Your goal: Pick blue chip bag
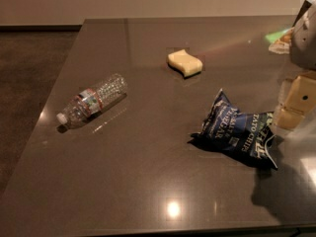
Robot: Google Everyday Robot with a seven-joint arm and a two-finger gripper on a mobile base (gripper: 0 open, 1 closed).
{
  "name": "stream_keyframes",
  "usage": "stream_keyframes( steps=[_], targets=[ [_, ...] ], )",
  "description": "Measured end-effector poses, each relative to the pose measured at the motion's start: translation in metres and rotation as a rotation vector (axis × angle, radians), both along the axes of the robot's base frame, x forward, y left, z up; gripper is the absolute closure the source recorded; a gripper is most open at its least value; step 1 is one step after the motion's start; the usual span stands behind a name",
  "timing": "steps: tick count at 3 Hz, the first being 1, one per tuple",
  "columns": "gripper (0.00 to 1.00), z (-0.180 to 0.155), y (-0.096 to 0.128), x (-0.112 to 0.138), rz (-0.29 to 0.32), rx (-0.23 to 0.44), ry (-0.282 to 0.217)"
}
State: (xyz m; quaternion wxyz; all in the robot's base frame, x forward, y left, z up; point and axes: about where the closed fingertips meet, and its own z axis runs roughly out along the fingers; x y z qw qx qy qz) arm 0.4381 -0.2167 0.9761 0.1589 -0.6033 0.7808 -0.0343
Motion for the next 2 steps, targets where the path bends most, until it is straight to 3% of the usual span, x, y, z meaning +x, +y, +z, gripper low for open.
stream_keyframes(
  steps=[2],
  targets=[
    [0.00,-0.0032,0.0010,0.0040,-0.010,-0.009,0.005]
  ],
)
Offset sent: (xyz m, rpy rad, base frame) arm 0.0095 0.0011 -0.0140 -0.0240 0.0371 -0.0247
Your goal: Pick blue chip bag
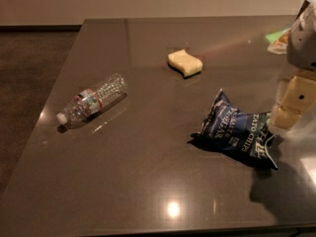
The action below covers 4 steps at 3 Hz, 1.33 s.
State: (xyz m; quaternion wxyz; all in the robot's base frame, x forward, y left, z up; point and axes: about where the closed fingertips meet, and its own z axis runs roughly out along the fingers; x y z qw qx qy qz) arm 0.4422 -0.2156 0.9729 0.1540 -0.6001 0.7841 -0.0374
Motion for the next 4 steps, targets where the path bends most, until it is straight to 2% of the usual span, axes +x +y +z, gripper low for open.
stream_keyframes(
  steps=[1,2,4],
  targets=[
    [0.00,-0.020,0.001,0.006,-0.016,0.019,0.039],
    [0.00,-0.056,0.005,0.009,-0.012,0.047,0.077],
    [0.00,-0.096,0.007,0.010,-0.002,0.069,0.106]
  ],
)
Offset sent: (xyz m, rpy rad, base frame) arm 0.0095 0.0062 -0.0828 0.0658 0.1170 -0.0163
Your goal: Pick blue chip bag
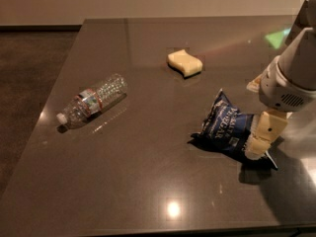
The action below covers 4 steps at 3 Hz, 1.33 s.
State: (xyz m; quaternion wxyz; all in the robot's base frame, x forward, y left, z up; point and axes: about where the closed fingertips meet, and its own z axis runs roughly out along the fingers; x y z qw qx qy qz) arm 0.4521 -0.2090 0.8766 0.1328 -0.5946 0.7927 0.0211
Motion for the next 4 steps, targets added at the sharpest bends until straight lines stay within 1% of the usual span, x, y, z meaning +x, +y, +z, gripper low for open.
stream_keyframes(
  steps=[1,2,3,4],
  targets=[
    [0.03,-0.015,0.001,0.001,0.009,0.000,0.013],
    [0.26,-0.021,0.001,0.002,0.014,-0.003,0.019],
    [0.49,-0.019,0.001,0.001,0.019,0.000,0.026],
    [0.73,-0.005,0.001,0.007,0.025,0.010,0.020]
  ],
)
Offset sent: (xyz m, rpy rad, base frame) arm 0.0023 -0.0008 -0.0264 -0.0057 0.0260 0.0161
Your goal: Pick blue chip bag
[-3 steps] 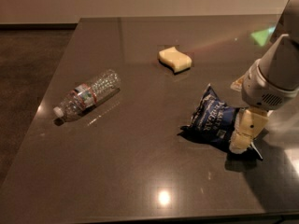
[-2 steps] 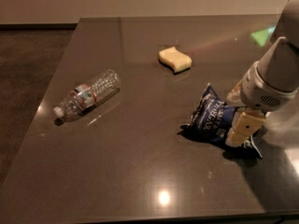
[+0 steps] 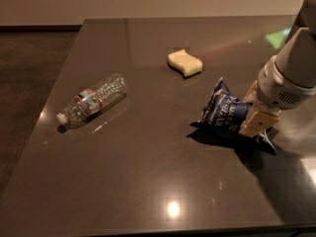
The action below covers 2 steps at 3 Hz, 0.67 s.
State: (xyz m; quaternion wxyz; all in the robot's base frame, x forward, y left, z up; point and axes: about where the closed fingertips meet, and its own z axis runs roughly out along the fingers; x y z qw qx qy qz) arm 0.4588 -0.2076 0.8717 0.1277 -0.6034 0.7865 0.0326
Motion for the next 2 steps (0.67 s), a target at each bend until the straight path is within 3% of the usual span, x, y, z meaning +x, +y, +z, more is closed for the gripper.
stream_keyframes(
  steps=[1,2],
  targets=[
    [1.00,0.029,0.003,0.014,0.021,0.029,-0.026],
    [1.00,0.051,0.006,0.023,0.037,0.056,-0.049]
  ],
)
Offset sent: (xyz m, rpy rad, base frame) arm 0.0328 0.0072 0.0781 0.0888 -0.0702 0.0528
